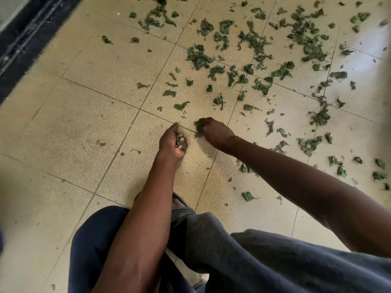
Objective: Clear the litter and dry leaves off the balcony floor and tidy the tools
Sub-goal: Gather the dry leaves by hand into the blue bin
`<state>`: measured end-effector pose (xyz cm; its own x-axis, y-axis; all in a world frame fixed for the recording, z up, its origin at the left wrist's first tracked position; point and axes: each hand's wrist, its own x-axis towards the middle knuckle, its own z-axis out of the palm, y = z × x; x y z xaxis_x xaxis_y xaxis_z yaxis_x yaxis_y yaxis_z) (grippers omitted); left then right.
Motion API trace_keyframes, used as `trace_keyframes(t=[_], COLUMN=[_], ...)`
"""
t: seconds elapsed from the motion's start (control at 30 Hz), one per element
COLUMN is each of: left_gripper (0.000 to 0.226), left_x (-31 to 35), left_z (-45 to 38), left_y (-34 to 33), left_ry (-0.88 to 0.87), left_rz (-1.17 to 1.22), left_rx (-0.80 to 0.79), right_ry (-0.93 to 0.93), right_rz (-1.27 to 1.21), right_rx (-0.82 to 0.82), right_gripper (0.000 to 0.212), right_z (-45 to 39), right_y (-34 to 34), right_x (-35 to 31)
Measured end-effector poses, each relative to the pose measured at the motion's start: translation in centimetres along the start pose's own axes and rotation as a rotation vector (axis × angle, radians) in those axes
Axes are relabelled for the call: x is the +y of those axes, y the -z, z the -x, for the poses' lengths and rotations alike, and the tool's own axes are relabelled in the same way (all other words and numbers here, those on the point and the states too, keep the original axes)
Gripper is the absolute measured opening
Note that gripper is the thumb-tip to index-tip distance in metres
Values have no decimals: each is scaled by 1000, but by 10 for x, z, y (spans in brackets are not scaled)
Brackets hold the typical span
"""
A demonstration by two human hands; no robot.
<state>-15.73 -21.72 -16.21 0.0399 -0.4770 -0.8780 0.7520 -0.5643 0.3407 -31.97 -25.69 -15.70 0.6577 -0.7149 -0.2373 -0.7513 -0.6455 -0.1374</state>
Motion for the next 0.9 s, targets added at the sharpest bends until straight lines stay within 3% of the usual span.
trace_keyframes(t=[0.1, 0.23, 0.3, 0.4, 0.5, 0.63, 0.77, 0.9], left_gripper=[34, 33, 30, 38, 61, 45, 30, 20], left_x=[-4, -10, -13, -18, -17, -5, 0, 6], left_z=[3, 3, 2, -4, -7, -10, -2, 4], left_y=[-6, -12, -17, -23, -25, -21, -21, -21], left_ry=[0, 15, 0, -19, -38, -47, -58, -23], left_rz=[-24, -67, -104, -89, -23, -19, -8, 31], left_rx=[-9, -29, -36, -62, -139, -152, -170, -190], right_ry=[-96, -557, -634, -512, -361, -245, -385, -316], right_rz=[-89, -574, -741, -752, -522, -556, -599, -411], right_rx=[24, 200, 243, 239, 139, -15, 189, 348], right_gripper=[28, 21, 20, 20, 23, 30, 33, 21], right_z=[8, 2, -1, -4, -7, -10, -8, -20], right_y=[3, 25, 32, 34, 33, 38, 37, 33], right_x=[8, 21, 13, -24, -61, -76, -70, -70])
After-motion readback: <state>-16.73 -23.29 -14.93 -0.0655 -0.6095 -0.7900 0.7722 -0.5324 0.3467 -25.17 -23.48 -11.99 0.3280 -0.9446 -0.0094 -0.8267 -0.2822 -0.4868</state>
